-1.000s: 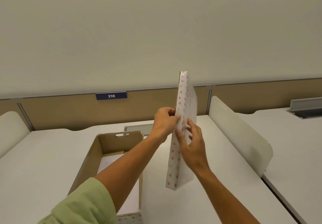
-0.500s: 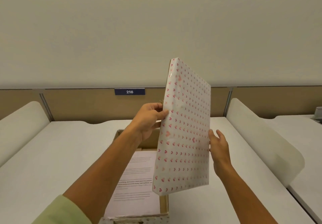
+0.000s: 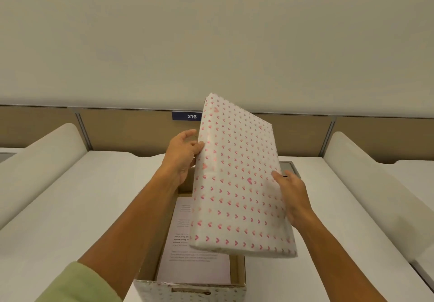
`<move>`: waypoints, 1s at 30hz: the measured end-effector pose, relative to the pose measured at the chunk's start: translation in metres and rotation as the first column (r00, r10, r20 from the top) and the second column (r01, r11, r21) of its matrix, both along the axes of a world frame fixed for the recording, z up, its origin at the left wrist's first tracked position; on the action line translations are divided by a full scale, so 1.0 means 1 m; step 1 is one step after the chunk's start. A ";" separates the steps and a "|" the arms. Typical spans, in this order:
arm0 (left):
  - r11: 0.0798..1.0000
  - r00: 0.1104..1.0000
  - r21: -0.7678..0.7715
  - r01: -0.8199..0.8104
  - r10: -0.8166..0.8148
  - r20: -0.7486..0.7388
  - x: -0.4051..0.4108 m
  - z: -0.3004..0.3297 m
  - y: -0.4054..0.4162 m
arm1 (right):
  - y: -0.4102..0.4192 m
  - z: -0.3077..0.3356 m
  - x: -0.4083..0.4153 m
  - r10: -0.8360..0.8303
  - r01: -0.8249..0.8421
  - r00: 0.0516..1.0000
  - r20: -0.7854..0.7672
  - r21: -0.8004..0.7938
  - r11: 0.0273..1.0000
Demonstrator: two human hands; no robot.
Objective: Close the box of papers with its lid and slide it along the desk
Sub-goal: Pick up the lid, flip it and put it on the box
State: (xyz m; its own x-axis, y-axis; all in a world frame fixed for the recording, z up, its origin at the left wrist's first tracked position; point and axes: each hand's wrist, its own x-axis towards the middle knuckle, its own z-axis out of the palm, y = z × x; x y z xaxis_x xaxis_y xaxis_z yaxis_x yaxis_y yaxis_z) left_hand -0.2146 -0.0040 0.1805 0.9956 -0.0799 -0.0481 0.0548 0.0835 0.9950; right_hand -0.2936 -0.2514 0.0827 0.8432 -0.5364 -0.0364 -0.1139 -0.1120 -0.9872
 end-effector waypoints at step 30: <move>0.694 0.998 0.719 -0.030 0.056 -0.013 0.008 -0.153 0.084 | 0.114 -0.052 0.009 0.089 -0.268 0.900 -0.427 -0.380 0.885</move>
State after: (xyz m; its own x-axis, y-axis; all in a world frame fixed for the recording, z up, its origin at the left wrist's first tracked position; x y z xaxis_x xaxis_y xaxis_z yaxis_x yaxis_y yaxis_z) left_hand -0.2063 0.0799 0.0272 0.9940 0.0349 -0.1039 0.1015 -0.6527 0.7508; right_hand -0.2848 -0.1379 0.0303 0.8898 -0.4165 -0.1864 -0.4126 -0.5600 -0.7185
